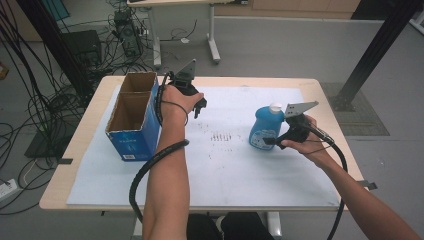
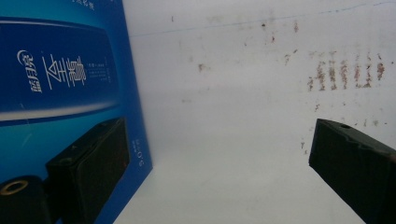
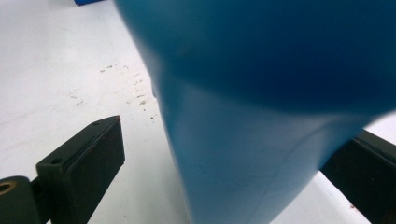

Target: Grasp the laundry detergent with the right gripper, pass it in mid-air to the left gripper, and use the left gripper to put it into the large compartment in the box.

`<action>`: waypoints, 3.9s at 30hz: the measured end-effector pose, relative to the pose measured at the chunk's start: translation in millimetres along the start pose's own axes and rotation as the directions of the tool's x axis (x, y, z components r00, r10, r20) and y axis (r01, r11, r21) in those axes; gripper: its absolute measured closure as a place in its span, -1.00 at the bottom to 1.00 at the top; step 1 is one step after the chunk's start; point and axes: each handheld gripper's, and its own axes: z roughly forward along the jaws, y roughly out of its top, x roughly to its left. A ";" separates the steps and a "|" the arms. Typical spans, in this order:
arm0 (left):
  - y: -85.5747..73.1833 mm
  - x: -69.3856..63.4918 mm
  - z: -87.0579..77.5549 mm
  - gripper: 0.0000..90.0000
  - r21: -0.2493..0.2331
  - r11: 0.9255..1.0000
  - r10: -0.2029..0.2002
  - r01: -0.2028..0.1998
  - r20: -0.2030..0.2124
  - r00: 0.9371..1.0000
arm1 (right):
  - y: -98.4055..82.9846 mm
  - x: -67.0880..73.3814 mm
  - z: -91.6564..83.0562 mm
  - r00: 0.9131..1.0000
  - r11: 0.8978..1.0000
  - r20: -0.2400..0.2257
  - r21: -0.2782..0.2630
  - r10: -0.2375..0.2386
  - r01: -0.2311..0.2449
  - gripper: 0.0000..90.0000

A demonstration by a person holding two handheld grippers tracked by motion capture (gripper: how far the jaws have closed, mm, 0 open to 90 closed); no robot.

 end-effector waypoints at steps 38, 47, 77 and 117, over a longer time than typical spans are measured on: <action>-2.1 2.6 -0.2 -0.87 0.000 1.000 -0.005 0.005 -0.003 1.000 | -4.5 -3.3 4.0 0.999 0.999 -0.004 -0.007 -0.033 0.033 -0.09; -2.4 1.0 -1.3 -0.87 -0.002 1.000 -0.004 0.004 -0.004 1.000 | -4.2 -3.9 4.0 0.999 0.999 -0.006 -0.005 -0.034 0.034 -0.08; -5.1 0.8 -2.4 -0.87 -0.003 1.000 -0.003 0.003 -0.005 1.000 | -3.6 -3.9 4.1 0.999 0.999 -0.006 -0.001 -0.047 0.047 -0.07; -8.5 1.0 -7.3 -0.87 -0.015 1.000 -0.003 0.003 -0.003 1.000 | -4.9 -4.7 4.0 0.999 0.999 -0.011 -0.010 -0.046 0.046 -0.05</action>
